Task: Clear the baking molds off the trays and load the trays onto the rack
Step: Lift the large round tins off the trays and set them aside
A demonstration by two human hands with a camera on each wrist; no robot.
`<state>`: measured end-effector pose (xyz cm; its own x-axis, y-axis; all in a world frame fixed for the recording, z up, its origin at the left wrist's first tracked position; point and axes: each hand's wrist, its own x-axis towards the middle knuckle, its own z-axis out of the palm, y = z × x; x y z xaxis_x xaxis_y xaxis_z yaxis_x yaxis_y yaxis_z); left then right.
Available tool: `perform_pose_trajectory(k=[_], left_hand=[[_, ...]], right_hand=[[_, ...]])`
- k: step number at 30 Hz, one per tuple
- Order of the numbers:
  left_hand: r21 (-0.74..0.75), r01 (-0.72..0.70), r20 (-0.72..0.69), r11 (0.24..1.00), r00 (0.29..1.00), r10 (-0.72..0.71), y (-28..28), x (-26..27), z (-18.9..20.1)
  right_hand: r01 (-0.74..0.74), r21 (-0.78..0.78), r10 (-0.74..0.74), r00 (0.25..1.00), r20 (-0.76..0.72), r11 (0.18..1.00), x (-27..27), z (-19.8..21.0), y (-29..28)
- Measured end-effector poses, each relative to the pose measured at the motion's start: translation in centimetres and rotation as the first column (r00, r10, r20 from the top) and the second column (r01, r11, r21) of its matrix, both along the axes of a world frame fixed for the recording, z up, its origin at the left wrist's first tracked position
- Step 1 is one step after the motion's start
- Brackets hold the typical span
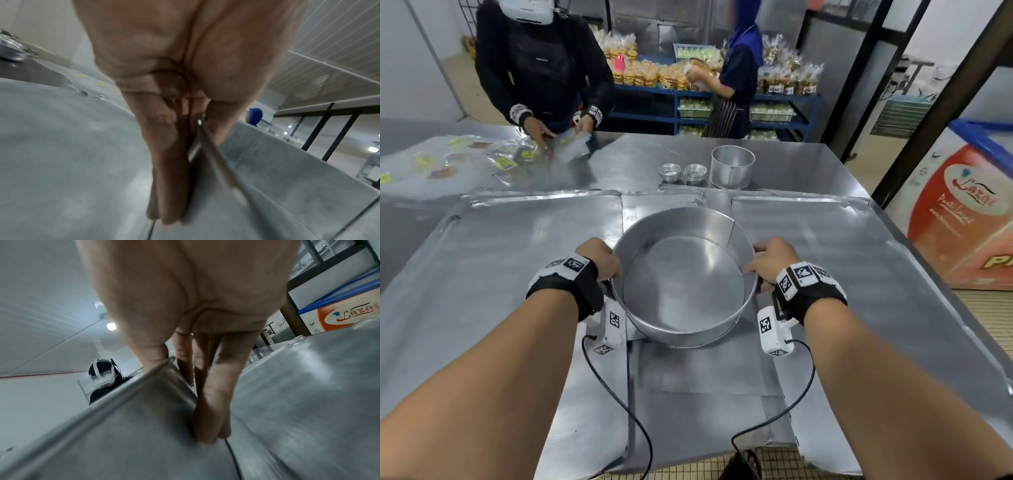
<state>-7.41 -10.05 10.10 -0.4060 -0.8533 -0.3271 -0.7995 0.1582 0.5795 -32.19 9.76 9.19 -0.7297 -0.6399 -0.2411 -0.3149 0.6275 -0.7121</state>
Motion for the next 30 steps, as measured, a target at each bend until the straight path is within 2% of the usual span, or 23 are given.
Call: perform_pose_trajectory(k=[4,7,10,13,19,21,24,28,30], left_hand=[[0.046,-0.061,-0.180,0.997,0.981,0.069,-0.8,-3.8,0.6],[0.025,-0.091,-0.246,0.996,0.965,0.094,-1.2,-7.1,0.2],[0.080,-0.151,-0.341,0.985,0.925,0.169,-0.8,-10.6,-0.4],[0.138,-0.194,-0.440,0.971,0.866,0.236,0.3,-15.0,-1.1],[0.239,-0.211,-0.569,0.948,0.760,0.313,2.4,-25.2,-2.8],[0.248,-0.208,-0.601,0.946,0.733,0.319,2.9,-28.8,-3.2],[0.258,-0.176,-0.653,0.950,0.693,0.305,2.7,-34.3,-4.1],[0.277,-0.091,-0.675,0.957,0.690,0.261,0.9,-41.4,-5.4],[0.233,-0.035,-0.681,0.972,0.707,0.188,0.0,-44.8,-5.9]], right_hand=[[0.150,-0.166,-0.130,0.983,0.129,0.975,-2.9,0.6,-0.1],[0.215,-0.203,-0.175,0.965,0.196,0.955,-5.1,0.6,0.0],[0.269,-0.248,-0.187,0.933,0.307,0.931,-7.5,-0.1,0.3],[0.384,-0.297,-0.212,0.852,0.478,0.874,-10.0,-0.9,0.3],[0.562,-0.340,-0.218,0.702,0.678,0.754,-16.0,-2.7,0.0],[0.601,-0.375,-0.198,0.676,0.710,0.706,-18.6,-3.0,-0.4],[0.642,-0.429,-0.220,0.683,0.696,0.635,-23.3,-3.2,-1.1],[0.638,-0.476,-0.207,0.703,0.680,0.605,-30.3,-3.1,-2.1],[0.649,-0.481,-0.191,0.691,0.697,0.590,-33.6,-3.3,-2.9]])
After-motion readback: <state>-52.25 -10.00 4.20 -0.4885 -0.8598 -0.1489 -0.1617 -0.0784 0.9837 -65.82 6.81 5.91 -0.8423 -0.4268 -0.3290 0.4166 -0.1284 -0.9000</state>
